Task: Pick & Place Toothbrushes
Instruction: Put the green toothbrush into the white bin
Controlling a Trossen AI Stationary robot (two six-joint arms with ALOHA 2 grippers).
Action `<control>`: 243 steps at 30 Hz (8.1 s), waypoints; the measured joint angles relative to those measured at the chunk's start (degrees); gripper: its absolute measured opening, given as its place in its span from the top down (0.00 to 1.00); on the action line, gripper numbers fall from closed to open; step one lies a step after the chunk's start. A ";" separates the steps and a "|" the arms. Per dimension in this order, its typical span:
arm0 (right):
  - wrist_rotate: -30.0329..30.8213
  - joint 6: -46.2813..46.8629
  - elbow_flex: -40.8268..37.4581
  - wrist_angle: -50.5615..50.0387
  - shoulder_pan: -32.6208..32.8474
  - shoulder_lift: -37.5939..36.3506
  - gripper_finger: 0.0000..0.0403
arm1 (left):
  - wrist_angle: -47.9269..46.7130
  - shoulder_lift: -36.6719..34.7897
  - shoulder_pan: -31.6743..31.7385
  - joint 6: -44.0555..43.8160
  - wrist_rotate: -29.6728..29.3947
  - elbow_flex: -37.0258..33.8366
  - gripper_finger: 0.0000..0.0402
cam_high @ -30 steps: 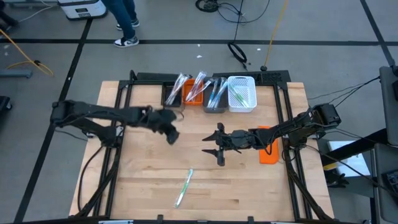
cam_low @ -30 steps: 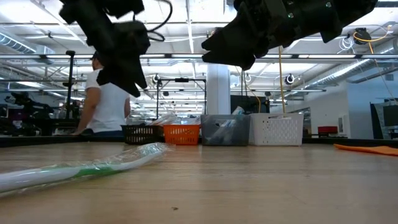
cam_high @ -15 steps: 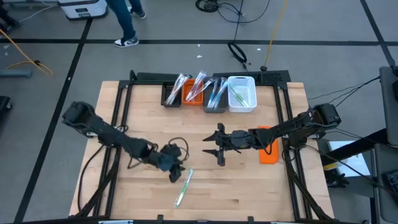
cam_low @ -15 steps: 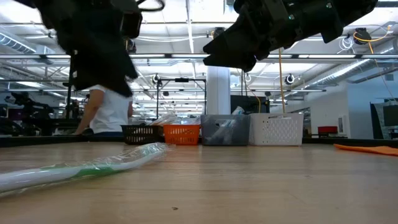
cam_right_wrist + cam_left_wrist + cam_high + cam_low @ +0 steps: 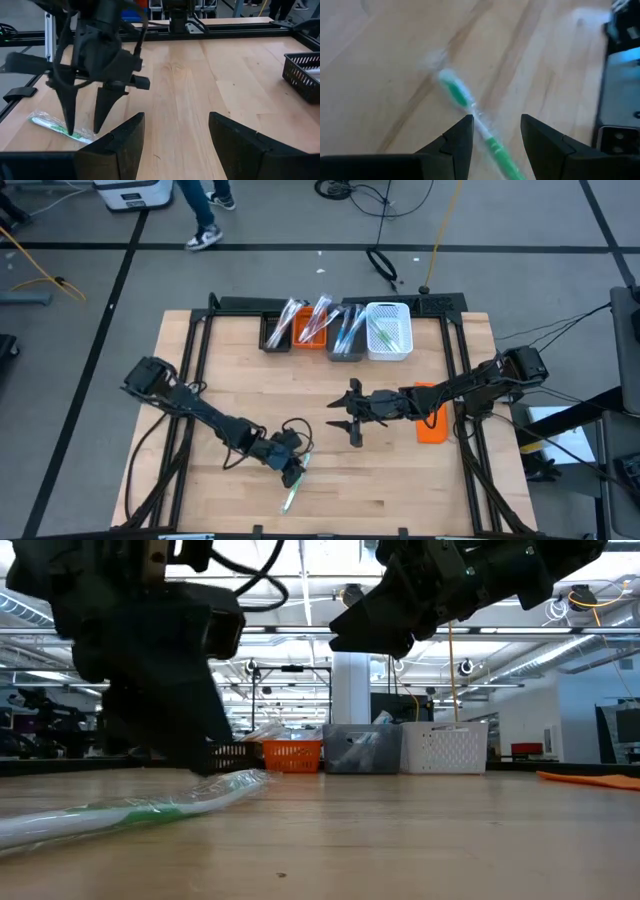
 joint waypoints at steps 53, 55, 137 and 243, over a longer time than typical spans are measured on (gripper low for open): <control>-0.03 1.44 -4.63 9.60 0.00 0.04 0.47 | -0.08 -8.47 2.21 14.96 -16.39 -0.06 1.00; -0.34 1.46 -4.63 10.22 0.00 0.04 0.47 | 1.63 -9.73 2.80 19.22 -18.90 -0.12 1.00; -1.08 4.74 -4.63 16.03 -1.32 0.04 0.92 | 30.62 -10.71 13.95 51.05 -18.94 -0.04 1.00; -0.18 5.95 -4.61 -36.39 -50.12 -16.22 0.92 | -18.52 -29.60 9.50 40.89 -24.72 -0.06 0.60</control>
